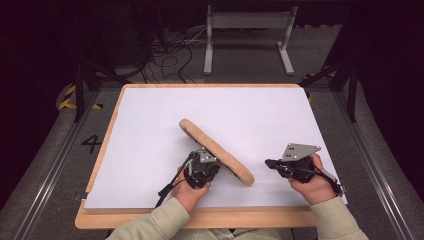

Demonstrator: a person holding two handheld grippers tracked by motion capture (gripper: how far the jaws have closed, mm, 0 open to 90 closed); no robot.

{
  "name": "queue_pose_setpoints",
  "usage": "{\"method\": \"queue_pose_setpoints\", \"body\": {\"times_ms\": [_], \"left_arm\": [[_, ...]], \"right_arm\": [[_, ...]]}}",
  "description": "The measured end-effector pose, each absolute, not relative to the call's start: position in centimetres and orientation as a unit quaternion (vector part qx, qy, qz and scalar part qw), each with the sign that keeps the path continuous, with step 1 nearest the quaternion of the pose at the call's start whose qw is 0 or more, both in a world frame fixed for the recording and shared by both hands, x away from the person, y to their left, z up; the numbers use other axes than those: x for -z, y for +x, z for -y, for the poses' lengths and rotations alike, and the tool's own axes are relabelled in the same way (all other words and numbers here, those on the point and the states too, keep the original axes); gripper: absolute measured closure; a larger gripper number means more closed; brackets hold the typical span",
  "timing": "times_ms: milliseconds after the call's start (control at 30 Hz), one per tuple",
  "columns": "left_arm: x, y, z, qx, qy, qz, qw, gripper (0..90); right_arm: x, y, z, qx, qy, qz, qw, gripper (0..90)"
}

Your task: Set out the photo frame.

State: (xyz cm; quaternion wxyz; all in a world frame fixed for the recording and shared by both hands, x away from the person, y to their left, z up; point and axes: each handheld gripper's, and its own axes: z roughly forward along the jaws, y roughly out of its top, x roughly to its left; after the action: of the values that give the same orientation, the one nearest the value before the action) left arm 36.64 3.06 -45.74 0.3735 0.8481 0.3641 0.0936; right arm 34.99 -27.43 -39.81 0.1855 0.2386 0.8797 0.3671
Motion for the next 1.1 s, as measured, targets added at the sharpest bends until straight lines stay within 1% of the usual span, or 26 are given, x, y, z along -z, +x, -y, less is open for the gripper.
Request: {"method": "queue_pose_setpoints", "body": {"times_ms": [100, 167, 200, 467, 633, 733, 1000, 1100], "left_arm": [[45.7, 36.6, -3.4, -0.109, 0.848, -0.367, 0.366, 90.0], [45.7, 36.9, -4.0, -0.087, 0.843, -0.375, 0.376, 90.0], [45.6, 36.9, -4.2, -0.096, 0.844, -0.376, 0.37, 90.0], [45.7, 37.0, -4.6, -0.1, 0.841, -0.383, 0.369, 90.0], [45.7, 37.4, -5.2, -0.102, 0.835, -0.396, 0.368, 90.0], [45.6, 38.3, -6.2, -0.102, 0.824, -0.418, 0.369, 90.0], [45.6, 39.4, -7.8, -0.084, 0.81, -0.44, 0.378, 90.0], [45.7, 39.7, -8.2, -0.085, 0.804, -0.449, 0.38, 90.0]], "right_arm": [[39.8, 35.1, 27.4, -0.368, 0.237, -0.88, 0.186, 90.0], [39.8, 35.1, 27.3, -0.368, 0.236, -0.88, 0.184, 90.0], [39.8, 35.1, 27.3, -0.369, 0.235, -0.88, 0.183, 90.0], [39.8, 35.3, 27.1, -0.371, 0.232, -0.881, 0.181, 90.0], [39.8, 35.3, 27.0, -0.37, 0.231, -0.882, 0.18, 90.0], [39.8, 35.4, 26.9, -0.371, 0.229, -0.882, 0.18, 90.0], [39.8, 35.4, 26.8, -0.371, 0.228, -0.882, 0.178, 90.0], [39.9, 35.4, 26.8, -0.371, 0.227, -0.883, 0.177, 90.0]]}}
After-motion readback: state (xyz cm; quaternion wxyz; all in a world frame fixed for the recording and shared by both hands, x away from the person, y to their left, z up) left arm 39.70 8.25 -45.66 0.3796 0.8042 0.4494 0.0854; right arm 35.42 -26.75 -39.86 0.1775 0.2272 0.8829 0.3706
